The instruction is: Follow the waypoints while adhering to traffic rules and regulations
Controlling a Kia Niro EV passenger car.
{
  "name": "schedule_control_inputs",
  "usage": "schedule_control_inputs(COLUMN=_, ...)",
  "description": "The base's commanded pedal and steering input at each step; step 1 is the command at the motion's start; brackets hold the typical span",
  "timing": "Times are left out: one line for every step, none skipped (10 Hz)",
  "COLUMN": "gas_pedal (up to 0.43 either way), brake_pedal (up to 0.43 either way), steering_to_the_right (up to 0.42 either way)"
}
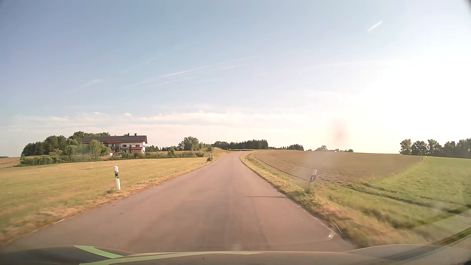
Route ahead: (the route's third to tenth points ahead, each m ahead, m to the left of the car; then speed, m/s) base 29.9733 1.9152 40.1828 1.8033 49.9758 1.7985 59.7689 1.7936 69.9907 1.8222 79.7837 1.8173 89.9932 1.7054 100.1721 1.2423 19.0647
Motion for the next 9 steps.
schedule_control_inputs(gas_pedal=0.209, brake_pedal=0.000, steering_to_the_right=-0.004)
schedule_control_inputs(gas_pedal=0.209, brake_pedal=0.000, steering_to_the_right=-0.004)
schedule_control_inputs(gas_pedal=0.209, brake_pedal=0.000, steering_to_the_right=-0.004)
schedule_control_inputs(gas_pedal=0.209, brake_pedal=0.000, steering_to_the_right=-0.004)
schedule_control_inputs(gas_pedal=0.209, brake_pedal=0.000, steering_to_the_right=-0.004)
schedule_control_inputs(gas_pedal=0.209, brake_pedal=0.000, steering_to_the_right=-0.004)
schedule_control_inputs(gas_pedal=0.209, brake_pedal=0.000, steering_to_the_right=-0.004)
schedule_control_inputs(gas_pedal=0.209, brake_pedal=0.000, steering_to_the_right=-0.004)
schedule_control_inputs(gas_pedal=0.209, brake_pedal=0.000, steering_to_the_right=-0.004)
